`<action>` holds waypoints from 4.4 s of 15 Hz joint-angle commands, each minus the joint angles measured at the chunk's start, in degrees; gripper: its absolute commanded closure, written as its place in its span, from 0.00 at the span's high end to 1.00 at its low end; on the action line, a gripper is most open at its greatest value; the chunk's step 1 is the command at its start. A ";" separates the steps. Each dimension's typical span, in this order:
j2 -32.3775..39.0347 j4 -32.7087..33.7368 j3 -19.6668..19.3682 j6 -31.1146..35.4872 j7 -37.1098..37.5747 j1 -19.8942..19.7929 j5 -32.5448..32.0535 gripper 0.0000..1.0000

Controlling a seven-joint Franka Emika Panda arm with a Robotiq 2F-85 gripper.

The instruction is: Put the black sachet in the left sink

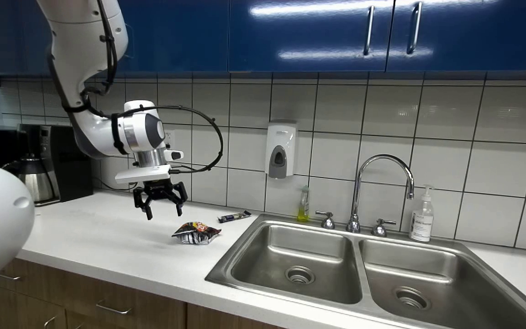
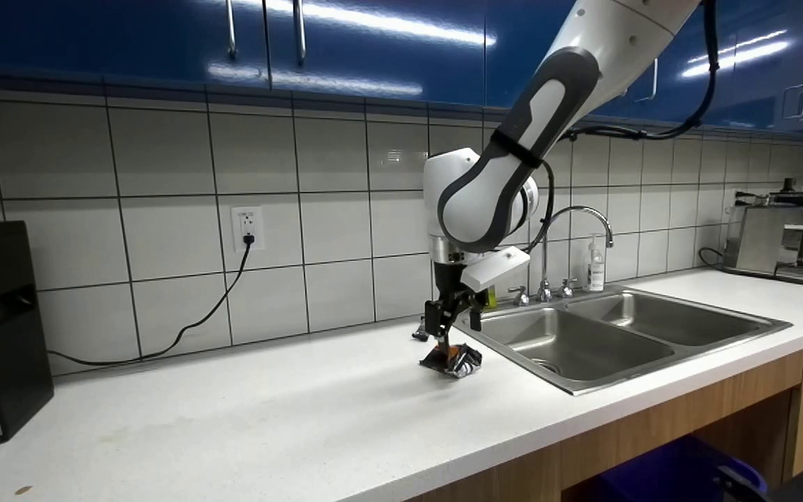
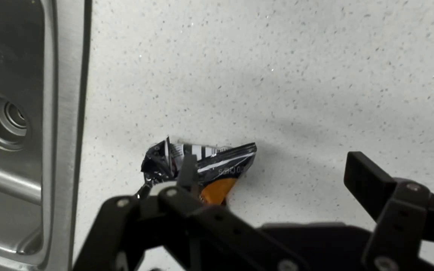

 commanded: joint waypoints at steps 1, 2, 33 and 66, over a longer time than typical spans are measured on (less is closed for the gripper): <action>5.86 6.64 -2.26 -0.12 3.95 1.57 -3.92 1.00; 7.12 7.93 -2.82 -0.06 4.46 1.93 -4.36 1.00; 23.85 25.48 -13.19 -5.11 6.42 6.71 -3.59 0.01; 9.87 14.79 -22.24 -6.87 31.68 2.06 -9.86 0.00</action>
